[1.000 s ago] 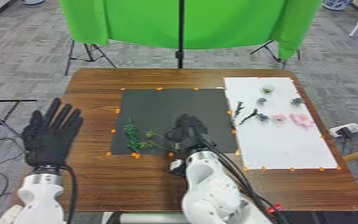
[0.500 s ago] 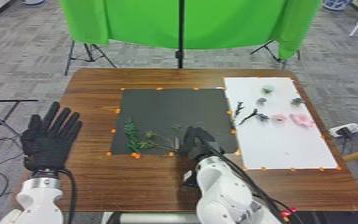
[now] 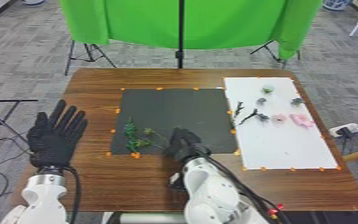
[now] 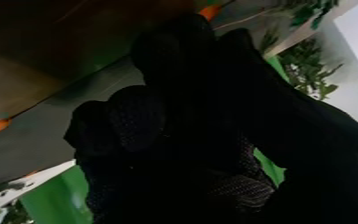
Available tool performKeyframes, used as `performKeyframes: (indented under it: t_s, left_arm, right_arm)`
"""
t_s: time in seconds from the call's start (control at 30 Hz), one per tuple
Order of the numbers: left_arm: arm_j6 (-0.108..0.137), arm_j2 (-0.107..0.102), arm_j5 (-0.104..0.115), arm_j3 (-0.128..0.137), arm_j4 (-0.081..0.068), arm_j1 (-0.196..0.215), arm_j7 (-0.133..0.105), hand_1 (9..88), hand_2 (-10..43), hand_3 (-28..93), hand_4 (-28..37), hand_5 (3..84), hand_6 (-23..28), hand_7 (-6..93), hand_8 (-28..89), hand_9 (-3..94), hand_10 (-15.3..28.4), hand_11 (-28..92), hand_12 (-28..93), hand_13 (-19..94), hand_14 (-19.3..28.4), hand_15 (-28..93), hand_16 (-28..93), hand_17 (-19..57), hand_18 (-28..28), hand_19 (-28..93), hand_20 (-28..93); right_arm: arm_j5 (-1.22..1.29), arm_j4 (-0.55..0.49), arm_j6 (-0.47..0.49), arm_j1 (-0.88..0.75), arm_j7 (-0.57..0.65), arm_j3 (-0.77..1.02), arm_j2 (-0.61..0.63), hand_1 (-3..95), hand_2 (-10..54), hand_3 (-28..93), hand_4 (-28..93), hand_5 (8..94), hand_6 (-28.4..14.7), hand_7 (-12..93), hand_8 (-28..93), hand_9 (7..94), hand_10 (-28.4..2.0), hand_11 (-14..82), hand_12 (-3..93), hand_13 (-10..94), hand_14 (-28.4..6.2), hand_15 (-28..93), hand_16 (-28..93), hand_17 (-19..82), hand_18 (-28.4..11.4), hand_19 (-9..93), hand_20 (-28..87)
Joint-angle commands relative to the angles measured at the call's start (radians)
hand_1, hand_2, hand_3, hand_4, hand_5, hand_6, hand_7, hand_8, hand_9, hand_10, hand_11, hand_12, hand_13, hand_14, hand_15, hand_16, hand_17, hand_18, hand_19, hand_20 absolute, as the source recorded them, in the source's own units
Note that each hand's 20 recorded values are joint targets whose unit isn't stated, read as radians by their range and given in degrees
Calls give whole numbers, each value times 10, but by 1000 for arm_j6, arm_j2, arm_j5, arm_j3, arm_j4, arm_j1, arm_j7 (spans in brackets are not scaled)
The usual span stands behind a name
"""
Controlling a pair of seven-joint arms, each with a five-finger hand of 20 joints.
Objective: Arrange flowers
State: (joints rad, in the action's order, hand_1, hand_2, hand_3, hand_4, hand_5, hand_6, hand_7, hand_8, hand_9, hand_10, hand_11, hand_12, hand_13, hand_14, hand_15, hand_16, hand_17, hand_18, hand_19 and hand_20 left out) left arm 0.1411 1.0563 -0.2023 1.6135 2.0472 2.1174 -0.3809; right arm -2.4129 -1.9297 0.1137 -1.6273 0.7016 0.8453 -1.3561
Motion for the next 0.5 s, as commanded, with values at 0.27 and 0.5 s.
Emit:
performKeyframes:
  t_s: [0.27,0.5]
  left_arm:
    - [7,19,8,21,8,50,-27,230,118,759,-283,339,77,66,-92,274,138,97,74,197,143,156,-28,-77,116,232,74]
    - [5,23,11,28,16,63,-37,231,117,762,-283,341,80,68,-93,274,142,100,75,194,147,165,-31,-82,119,237,76]
  right_arm:
    - [51,-53,-38,-11,79,112,77,442,-95,856,-249,764,-60,384,170,709,-207,445,380,634,-195,803,286,355,-284,932,575]
    - [-59,-75,-182,-9,101,237,153,415,-95,791,-230,700,-59,488,156,674,-219,521,307,627,-195,804,296,357,-284,932,586]
